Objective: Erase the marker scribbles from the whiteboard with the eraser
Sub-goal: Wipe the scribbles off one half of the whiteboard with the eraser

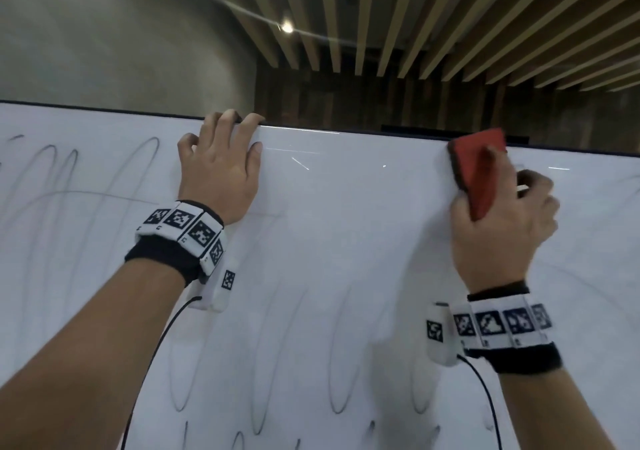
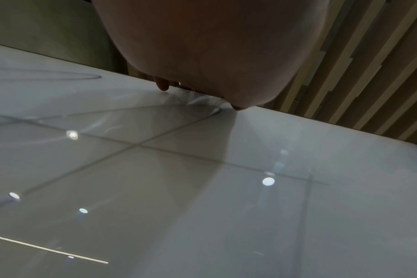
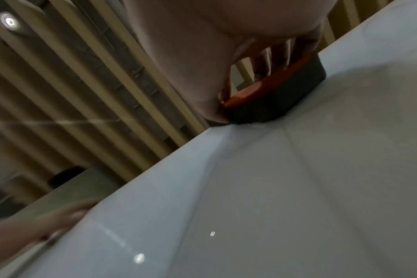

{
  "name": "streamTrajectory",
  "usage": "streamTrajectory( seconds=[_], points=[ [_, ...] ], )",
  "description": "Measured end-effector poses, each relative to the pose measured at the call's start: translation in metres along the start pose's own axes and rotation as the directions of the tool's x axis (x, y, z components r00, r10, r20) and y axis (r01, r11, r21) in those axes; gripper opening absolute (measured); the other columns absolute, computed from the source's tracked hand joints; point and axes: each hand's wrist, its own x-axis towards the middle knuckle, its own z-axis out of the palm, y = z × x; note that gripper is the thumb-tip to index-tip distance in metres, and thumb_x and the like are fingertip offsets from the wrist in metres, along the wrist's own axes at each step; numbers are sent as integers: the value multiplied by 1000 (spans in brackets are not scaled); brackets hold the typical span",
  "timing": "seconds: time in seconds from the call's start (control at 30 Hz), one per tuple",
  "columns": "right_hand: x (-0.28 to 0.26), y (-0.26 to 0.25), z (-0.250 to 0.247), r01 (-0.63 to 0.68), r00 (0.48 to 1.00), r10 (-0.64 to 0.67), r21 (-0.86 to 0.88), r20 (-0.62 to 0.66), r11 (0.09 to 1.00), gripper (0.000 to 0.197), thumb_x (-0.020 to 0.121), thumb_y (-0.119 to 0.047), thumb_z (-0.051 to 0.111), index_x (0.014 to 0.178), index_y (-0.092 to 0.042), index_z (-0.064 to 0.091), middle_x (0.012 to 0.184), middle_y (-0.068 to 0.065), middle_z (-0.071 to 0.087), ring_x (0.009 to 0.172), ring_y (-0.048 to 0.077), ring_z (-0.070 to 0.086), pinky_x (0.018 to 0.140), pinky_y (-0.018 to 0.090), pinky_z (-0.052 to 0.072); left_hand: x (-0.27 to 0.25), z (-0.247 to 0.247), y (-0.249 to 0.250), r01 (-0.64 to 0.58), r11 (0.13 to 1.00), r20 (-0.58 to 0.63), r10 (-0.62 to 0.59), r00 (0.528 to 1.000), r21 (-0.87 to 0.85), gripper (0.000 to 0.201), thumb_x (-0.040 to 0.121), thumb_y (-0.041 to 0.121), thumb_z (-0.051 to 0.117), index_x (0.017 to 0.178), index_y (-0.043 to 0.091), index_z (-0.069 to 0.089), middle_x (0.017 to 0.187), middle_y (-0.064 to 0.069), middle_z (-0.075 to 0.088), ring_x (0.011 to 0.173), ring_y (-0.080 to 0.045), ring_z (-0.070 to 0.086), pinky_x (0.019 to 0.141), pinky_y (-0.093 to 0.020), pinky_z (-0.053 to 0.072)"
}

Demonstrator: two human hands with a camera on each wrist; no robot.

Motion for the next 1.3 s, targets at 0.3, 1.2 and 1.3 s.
streamTrajectory(
  seconds=[0.3, 1.2, 1.3],
  points=[
    [-140, -20, 1, 642, 693, -640, 117, 333, 757, 54, 83, -14, 73, 134, -29, 64, 126, 13, 59, 106, 34, 55, 90, 47, 39, 0, -28, 68, -89, 992, 159, 103, 982, -91, 53, 101, 46, 44, 151, 30, 43, 153, -9, 44, 146, -26, 38, 115, -53, 26],
    [-169, 9, -1, 676, 605, -699, 218, 381, 704, 50, 81, -15, 76, 127, -31, 67, 126, 9, 58, 103, 33, 56, 88, 44, 39, -14, -10, 65, -110, 994, 135, 108, 985, 9, 66, 100, 66, 35, 159, 38, 21, 161, -11, 30, 151, -30, 26, 117, -53, 24],
    [-101, 16, -2, 494, 798, -531, 195, 285, 847, 47, 84, -24, 74, 131, -29, 67, 125, 14, 58, 102, 36, 55, 87, 44, 37, -15, -10, 65, -112, 994, 117, 110, 987, 6, 66, 101, 66, 34, 159, 39, 20, 161, -9, 30, 152, -29, 25, 117, -53, 23]
  ],
)
